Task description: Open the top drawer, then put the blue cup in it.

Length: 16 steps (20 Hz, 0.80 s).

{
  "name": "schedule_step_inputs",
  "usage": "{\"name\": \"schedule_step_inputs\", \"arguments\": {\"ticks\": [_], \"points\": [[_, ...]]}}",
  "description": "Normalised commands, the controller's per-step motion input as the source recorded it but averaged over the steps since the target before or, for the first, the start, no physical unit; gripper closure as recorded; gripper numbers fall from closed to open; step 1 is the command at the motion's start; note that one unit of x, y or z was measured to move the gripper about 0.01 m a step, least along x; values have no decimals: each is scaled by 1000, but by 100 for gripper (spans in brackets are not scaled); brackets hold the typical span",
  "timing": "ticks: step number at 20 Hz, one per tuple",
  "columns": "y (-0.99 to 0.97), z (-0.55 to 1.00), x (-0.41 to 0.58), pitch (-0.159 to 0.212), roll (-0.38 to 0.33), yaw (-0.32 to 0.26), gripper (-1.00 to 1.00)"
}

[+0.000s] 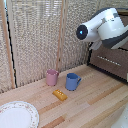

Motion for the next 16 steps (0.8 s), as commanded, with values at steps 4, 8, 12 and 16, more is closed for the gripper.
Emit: {"name": "schedule_step_inputs", "arguments": {"ticks": [4, 8, 12, 16], "points": [[-550, 81, 256, 121, -136, 40, -100], [-597, 145, 272, 183, -44, 46, -100], [-606, 182, 454, 205, 29, 1, -100], [-634, 253, 394, 188, 114, -6, -100]]}}
